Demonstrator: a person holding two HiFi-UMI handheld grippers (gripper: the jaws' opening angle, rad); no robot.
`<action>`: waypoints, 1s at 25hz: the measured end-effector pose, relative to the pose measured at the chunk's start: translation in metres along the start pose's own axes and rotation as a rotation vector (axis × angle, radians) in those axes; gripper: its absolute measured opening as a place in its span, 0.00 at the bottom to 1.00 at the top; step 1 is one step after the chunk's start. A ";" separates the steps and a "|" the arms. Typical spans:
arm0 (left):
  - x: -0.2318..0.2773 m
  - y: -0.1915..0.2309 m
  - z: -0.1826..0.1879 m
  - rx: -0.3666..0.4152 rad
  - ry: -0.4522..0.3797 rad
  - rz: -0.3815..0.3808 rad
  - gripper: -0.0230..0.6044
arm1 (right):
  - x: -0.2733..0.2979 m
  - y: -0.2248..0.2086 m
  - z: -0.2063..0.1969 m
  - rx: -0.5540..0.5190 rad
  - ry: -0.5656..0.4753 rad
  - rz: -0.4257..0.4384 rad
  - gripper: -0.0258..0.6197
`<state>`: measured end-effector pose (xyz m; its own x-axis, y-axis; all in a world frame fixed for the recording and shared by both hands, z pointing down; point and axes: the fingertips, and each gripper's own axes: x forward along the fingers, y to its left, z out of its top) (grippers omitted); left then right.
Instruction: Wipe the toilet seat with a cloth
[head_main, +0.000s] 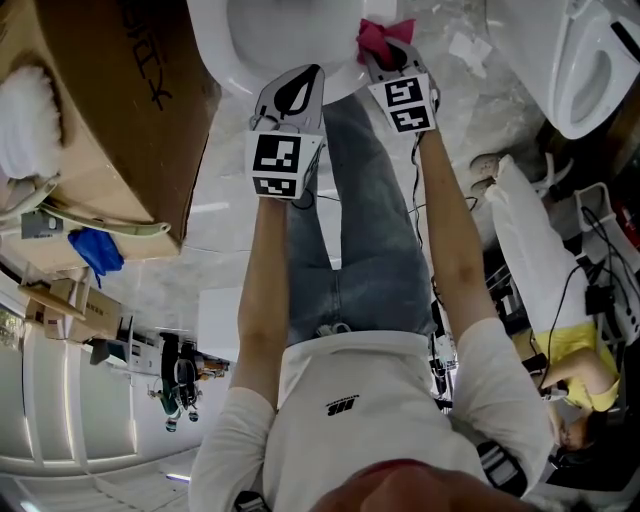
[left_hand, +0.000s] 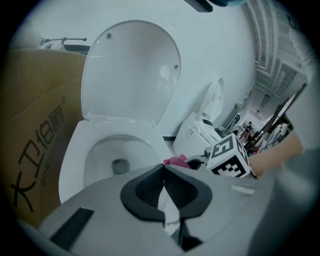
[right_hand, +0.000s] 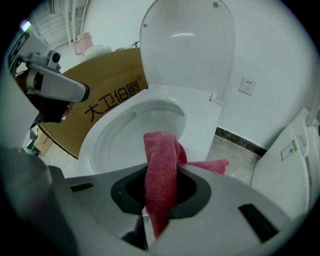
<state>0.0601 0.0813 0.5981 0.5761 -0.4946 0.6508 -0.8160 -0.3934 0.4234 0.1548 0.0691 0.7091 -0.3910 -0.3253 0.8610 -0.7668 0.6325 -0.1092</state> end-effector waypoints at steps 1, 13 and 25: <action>-0.003 0.000 -0.003 0.000 0.003 -0.001 0.05 | -0.001 0.004 -0.003 0.004 0.002 0.002 0.12; -0.028 0.003 -0.036 -0.028 0.026 -0.012 0.05 | -0.010 0.059 -0.034 0.030 0.050 0.037 0.12; -0.056 0.025 -0.059 -0.072 0.033 0.004 0.05 | -0.009 0.110 -0.045 0.082 0.082 0.055 0.12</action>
<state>0.0049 0.1456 0.6093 0.5716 -0.4696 0.6728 -0.8205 -0.3337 0.4642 0.0969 0.1730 0.7115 -0.3928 -0.2311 0.8901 -0.7859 0.5870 -0.1944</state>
